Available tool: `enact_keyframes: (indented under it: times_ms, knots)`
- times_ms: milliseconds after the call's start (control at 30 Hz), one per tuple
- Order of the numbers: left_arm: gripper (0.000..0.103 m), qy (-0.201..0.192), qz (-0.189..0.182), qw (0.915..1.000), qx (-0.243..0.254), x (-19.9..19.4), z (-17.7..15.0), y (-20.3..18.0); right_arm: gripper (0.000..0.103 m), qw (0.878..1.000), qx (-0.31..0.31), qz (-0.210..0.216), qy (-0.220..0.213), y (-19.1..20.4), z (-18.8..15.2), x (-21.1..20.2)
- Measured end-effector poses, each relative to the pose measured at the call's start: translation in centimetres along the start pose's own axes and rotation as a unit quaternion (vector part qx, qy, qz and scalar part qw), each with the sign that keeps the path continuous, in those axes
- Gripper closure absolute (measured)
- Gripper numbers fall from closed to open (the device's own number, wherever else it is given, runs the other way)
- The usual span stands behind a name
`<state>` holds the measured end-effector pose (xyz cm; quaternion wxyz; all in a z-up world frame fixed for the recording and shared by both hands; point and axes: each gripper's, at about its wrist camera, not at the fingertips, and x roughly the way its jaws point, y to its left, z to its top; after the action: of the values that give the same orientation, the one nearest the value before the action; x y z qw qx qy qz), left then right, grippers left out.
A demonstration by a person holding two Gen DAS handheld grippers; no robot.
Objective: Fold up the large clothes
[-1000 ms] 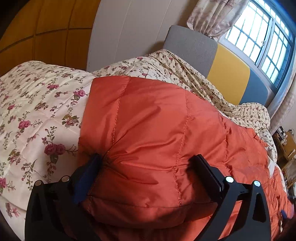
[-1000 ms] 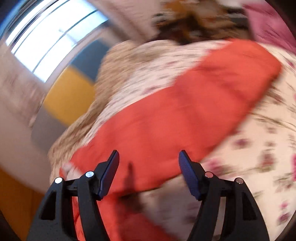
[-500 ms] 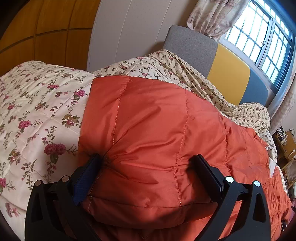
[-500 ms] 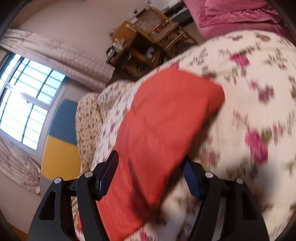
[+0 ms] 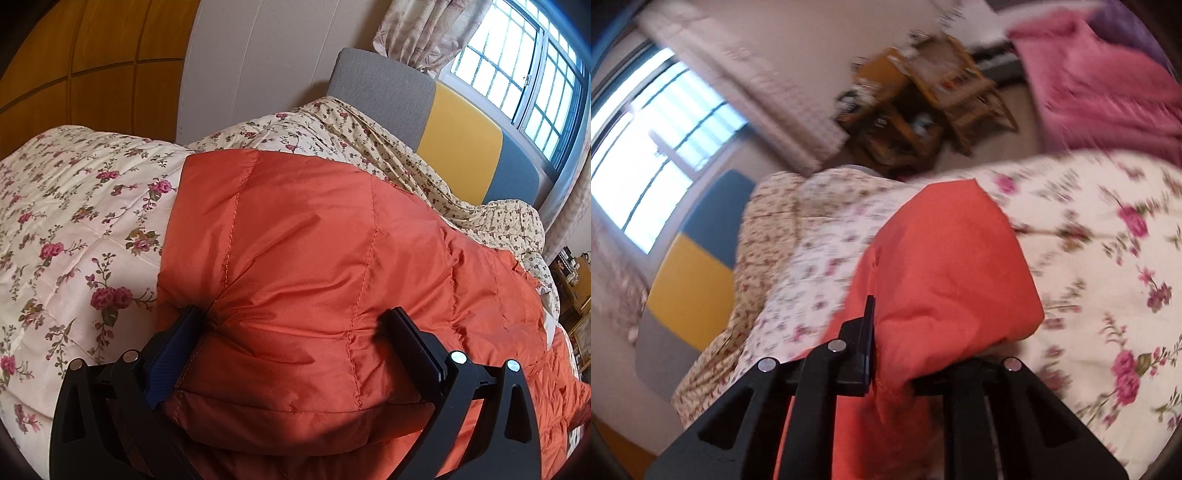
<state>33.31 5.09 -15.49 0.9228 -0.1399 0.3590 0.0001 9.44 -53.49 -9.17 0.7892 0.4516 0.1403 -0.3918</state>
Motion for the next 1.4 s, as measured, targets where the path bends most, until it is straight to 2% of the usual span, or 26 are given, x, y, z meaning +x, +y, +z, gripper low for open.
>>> enact_keyframes:
  times_ms: [167, 300, 500, 600, 767, 933, 1000, 1167, 1267, 1367, 1400]
  knots:
    - [0.003, 0.000, -0.001, 1.0000, -0.001, 0.0, 0.0, 0.0, 0.090, 0.992, -0.106, 0.056, -0.029, 7.5, -3.2, -2.0]
    - [0.003, 0.000, 0.000, 1.0000, 0.000, 0.0, 0.0, 0.0, 0.091, 0.969, -0.215, 0.113, -0.041, 14.0, -8.4, -3.6]
    - [0.003, -0.001, -0.001, 1.0000, -0.002, 0.0, 0.1, 0.0, 0.094, 0.941, -0.294, 0.166, -0.021, 19.2, -15.8, -3.9]
    - [0.003, -0.001, -0.002, 1.0000, -0.002, 0.0, 0.1, 0.0, 0.094, 0.921, -0.330, 0.206, -0.012, 21.8, -19.1, -4.7]
    - [0.003, -0.002, -0.002, 1.0000, -0.003, 0.0, 0.1, 0.0, 0.094, 0.873, -0.399, 0.280, -0.009, 25.2, -25.2, -7.0]
    - [0.003, -0.002, -0.003, 1.0000, -0.003, 0.0, 0.1, 0.0, 0.094, 0.798, -0.499, 0.339, -0.008, 27.5, -31.8, -8.8]
    - [0.003, -0.002, -0.003, 1.0000, -0.003, 0.0, 0.0, 0.0, 0.094, 0.760, -0.544, 0.357, -0.005, 28.0, -34.5, -9.3]
    - [0.003, -0.005, -0.003, 1.0000, -0.005, -0.1, 0.0, 0.0, 0.094, 0.698, -0.606, 0.382, 0.015, 28.8, -38.3, -9.2]
    - [0.003, -0.005, -0.004, 1.0000, -0.005, -0.1, 0.1, 0.1, 0.094, 0.670, -0.632, 0.388, 0.033, 29.2, -39.9, -8.6]
    - [0.003, -0.007, -0.005, 0.9999, -0.007, -0.2, 0.1, 0.1, 0.094, 0.630, -0.662, 0.404, 0.048, 29.2, -41.9, -9.0]
    - [0.003, -0.007, -0.005, 0.9999, -0.007, -0.2, 0.1, 0.1, 0.094, 0.611, -0.676, 0.410, 0.054, 29.1, -42.7, -9.0]
